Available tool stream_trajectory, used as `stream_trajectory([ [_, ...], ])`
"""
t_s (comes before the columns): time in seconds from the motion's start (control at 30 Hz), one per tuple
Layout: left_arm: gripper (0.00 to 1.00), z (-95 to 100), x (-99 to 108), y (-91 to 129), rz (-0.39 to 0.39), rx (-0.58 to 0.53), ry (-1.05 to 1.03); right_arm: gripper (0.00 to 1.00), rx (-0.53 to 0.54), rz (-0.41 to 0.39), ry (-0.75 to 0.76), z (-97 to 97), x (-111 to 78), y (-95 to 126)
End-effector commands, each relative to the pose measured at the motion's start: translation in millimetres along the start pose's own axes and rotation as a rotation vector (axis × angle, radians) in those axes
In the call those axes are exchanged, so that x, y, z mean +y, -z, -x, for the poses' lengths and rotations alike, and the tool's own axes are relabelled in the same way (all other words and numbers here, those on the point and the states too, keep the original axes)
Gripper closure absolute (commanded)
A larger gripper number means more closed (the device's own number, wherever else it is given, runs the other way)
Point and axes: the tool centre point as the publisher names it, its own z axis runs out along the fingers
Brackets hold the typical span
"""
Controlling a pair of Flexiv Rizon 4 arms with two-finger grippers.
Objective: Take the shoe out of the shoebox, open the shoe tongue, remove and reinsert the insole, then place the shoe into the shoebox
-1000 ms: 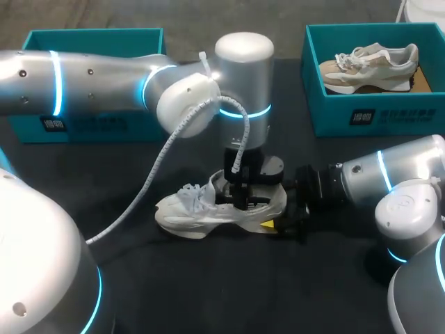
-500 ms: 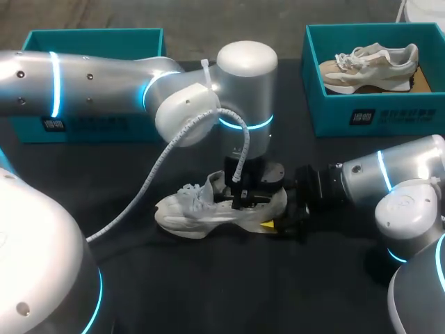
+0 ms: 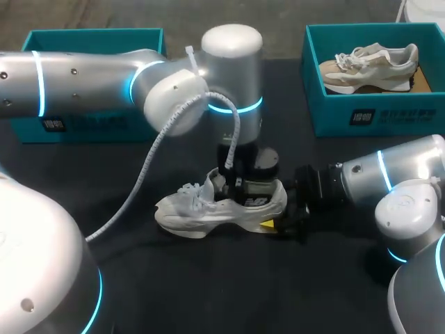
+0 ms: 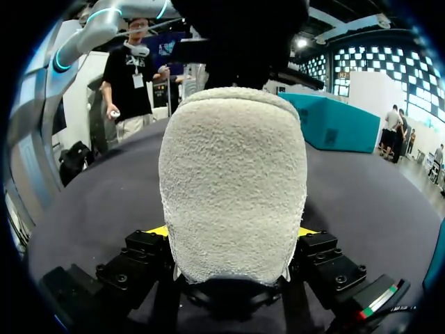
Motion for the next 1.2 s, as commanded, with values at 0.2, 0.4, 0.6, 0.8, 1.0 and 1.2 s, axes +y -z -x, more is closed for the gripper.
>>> stream_trajectory([
  [0.2, 1.0, 0.2, 17.4, 9.1, -0.046, 0.06, 0.006, 1.0, -0.001, -0.005, 0.0, -2.4, -1.3, -1.3],
  [0.4, 1.0, -3.9, 23.3, 15.9, -0.102, 0.094, 0.006, 1.0, -0.001, -0.005, 0.0, -2.4, -1.3, -1.3],
  [0.6, 1.0, -9.8, 19.7, 32.5, -0.167, 0.087, -0.006, 1.0, -0.001, -0.005, 0.0, -2.4, -1.3, -1.3],
  [0.8, 1.0, -11.1, 12.6, 37.8, -0.203, 0.093, -0.016, 1.0, -0.001, -0.005, 0.0, -2.4, -1.3, -1.3],
  [1.0, 1.0, -14.7, 1.2, 41.4, -0.246, 0.103, -0.042, 1.0, -0.001, -0.005, 0.0, -2.4, -1.3, -1.3],
  [1.2, 1.0, -16.4, -4.4, 50.4, -0.281, 0.098, -0.058, 1.0, -0.001, -0.005, 0.0, -2.4, -1.3, -1.3],
])
